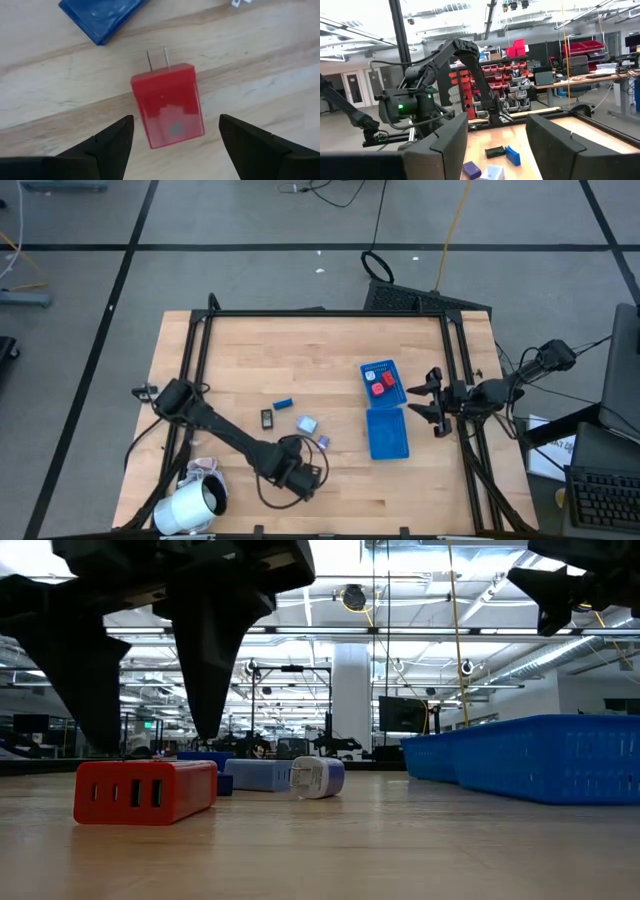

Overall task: Pick & Place Office items
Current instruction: Put the red charger adapter into the top blue bin

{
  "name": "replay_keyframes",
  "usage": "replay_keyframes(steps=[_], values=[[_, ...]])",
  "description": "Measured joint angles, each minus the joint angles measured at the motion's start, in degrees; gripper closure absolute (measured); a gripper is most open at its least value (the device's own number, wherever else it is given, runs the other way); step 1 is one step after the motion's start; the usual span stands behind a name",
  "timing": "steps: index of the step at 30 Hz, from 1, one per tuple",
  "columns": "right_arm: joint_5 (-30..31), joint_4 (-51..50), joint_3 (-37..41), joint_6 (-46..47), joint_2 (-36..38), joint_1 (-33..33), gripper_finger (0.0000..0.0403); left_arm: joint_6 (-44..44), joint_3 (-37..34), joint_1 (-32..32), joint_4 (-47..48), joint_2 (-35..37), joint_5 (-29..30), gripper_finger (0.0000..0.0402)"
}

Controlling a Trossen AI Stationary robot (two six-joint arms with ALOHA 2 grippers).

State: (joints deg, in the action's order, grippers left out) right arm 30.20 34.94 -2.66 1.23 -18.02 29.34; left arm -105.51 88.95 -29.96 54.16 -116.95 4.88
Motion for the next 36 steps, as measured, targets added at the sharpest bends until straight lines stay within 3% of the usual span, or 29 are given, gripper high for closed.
replay_keyframes(steps=[8,20,26,33,36], values=[[-0.24,-0.43,0.05,2.60,-2.23,0.02,0.0214,-2.98,-1.86,-0.69,-1.90,-2.48,1.06,0.0108],[-0.24,0.83,0.11,4.11,-3.28,0.02,0.0214,7.89,-1.86,-0.12,-3.09,-3.77,0.95,0.0108],[-0.24,0.83,0.16,4.10,-3.28,0.02,0.0214,8.25,-1.86,-0.04,-3.31,-3.80,-0.04,0.0110],[-0.24,0.82,0.16,4.11,-3.28,0.02,0.0214,12.99,-1.86,0.22,-3.29,-3.80,-2.05,0.0185],[-0.24,0.69,0.16,4.09,-3.28,0.02,0.0214,14.99,-1.86,0.20,-3.38,-3.80,-0.78,0.0191]])
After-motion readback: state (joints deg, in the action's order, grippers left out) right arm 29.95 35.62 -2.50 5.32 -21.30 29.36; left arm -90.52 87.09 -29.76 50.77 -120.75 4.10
